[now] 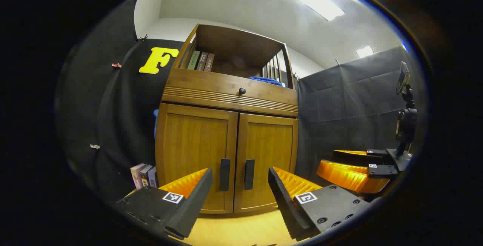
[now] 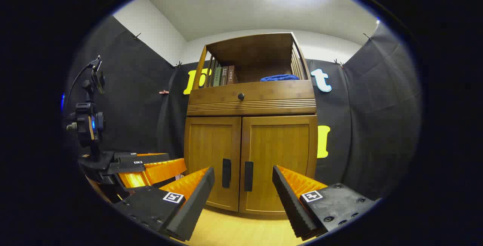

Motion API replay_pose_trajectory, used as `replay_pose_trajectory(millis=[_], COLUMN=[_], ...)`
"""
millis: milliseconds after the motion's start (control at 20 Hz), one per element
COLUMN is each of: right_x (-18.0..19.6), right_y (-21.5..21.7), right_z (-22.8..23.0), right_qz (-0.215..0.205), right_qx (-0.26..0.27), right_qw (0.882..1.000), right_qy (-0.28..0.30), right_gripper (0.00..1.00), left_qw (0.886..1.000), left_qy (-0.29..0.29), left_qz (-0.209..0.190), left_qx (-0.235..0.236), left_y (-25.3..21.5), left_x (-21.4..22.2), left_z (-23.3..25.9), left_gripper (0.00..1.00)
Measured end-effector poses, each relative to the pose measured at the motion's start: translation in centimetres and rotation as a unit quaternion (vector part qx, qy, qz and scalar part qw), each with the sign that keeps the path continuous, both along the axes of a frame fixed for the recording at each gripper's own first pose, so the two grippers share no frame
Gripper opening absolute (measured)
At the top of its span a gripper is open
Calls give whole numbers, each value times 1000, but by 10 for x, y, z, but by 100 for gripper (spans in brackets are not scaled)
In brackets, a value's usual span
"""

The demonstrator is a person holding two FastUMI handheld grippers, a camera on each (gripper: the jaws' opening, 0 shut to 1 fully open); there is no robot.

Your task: Open the right door of the double-door shoe cabinet with the right hand, and open the left door with the left hand.

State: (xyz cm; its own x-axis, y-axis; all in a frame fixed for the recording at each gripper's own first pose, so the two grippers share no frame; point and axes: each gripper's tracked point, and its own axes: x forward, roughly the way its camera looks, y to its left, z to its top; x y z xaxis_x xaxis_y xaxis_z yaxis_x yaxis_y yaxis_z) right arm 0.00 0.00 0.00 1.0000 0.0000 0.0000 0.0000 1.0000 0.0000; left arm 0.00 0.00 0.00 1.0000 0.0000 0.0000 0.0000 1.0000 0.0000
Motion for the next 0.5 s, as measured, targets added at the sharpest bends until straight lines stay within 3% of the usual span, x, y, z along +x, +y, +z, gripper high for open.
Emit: replay_pose_trajectory(millis=[200,500], right_x=[-1,3], right_y=[5,6], right_z=[-4,-7], right_qz=[8,0], right_qx=[5,4], right_qw=[1000,1000], right_qy=[6,9], right_gripper=[99,97], left_qw=[1000,1000], left_qy=[0,10], left_qz=[-1,0], left_qx=[6,7], left_y=[-1,1], left_x=[-2,-1], left_z=[0,-6], left_gripper=[92,94])
